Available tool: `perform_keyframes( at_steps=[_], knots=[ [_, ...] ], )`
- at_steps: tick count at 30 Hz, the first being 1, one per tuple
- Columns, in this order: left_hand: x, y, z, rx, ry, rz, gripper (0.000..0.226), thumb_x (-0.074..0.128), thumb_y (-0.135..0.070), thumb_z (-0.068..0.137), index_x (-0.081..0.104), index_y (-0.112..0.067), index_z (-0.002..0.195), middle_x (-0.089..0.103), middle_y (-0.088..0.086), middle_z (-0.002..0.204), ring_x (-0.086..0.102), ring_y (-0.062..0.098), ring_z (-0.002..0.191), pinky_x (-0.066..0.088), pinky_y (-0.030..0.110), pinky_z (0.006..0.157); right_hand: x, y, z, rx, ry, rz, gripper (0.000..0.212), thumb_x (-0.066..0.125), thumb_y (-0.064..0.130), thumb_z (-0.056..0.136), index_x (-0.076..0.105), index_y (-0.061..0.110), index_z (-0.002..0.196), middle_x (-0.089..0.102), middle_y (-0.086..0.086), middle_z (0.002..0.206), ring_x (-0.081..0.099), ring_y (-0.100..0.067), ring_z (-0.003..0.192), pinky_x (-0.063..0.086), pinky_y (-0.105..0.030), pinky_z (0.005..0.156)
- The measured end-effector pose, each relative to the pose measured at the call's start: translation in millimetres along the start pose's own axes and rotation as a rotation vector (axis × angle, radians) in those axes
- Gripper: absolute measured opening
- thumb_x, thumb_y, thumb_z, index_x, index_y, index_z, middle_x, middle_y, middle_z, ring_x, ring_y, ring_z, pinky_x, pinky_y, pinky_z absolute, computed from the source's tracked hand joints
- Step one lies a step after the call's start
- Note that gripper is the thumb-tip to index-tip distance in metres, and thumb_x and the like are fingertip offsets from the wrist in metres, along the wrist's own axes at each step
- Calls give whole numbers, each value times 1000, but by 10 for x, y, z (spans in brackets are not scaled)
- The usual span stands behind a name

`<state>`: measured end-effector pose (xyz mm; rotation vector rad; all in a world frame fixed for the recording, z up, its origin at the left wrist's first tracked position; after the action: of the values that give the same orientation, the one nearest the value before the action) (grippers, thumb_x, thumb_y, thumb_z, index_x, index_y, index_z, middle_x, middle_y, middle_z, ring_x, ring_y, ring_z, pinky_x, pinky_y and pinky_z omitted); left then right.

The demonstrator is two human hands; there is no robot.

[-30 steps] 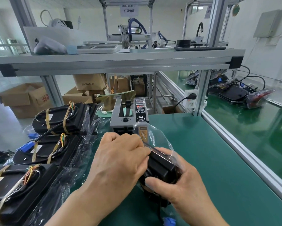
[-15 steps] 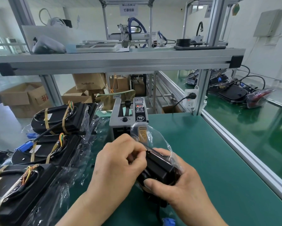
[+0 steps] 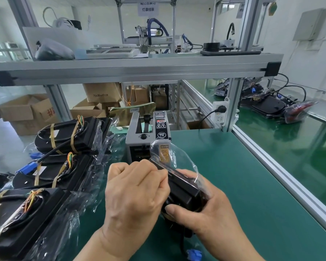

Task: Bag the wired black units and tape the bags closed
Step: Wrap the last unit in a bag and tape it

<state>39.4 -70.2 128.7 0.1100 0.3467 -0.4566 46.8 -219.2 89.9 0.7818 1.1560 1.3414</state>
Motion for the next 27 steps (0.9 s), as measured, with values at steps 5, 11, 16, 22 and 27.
perform_keyframes(
  at_steps=[5,11,16,22,27],
  knots=[
    [-13,17,14,55,-3,22,23,68,-6,86,71,-13,65,62,-4,65,57,18,51,41,42,57,3,5,-1,1,3,11,56,83,17,60,68,44,107,75,7,91,70,-8,82,57,-20,74],
    [0,40,40,81,-6,29,27,63,-6,89,71,-14,65,62,-4,65,58,18,51,40,41,57,-4,23,0,-3,3,19,56,84,16,60,68,44,106,75,8,89,69,-7,80,53,-16,71],
    [2,46,25,106,18,6,29,59,-7,91,72,-15,66,62,-5,64,56,17,51,40,40,58,6,18,-2,-7,8,23,56,84,14,61,69,42,107,75,5,90,70,-11,82,55,-19,74],
    [-2,76,32,116,67,-8,27,61,-7,89,72,-16,66,61,-6,65,56,15,53,40,37,61,11,17,-3,-10,7,20,56,83,15,60,69,43,106,75,7,91,70,-10,84,54,-18,75],
    [-14,93,35,119,94,-17,21,65,-8,86,73,-16,69,63,-6,67,57,16,54,40,36,64,15,37,-8,-13,17,8,55,83,16,60,69,44,106,74,8,89,69,-5,81,51,-14,72]
  ],
)
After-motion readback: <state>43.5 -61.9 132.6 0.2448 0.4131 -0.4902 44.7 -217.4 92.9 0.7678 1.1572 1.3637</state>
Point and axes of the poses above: each hand's wrist, its own z-axis towards the middle knuckle, its own x-axis out of the palm, y = z × x, the point moved 3 cm from there along z, towards the middle knuckle
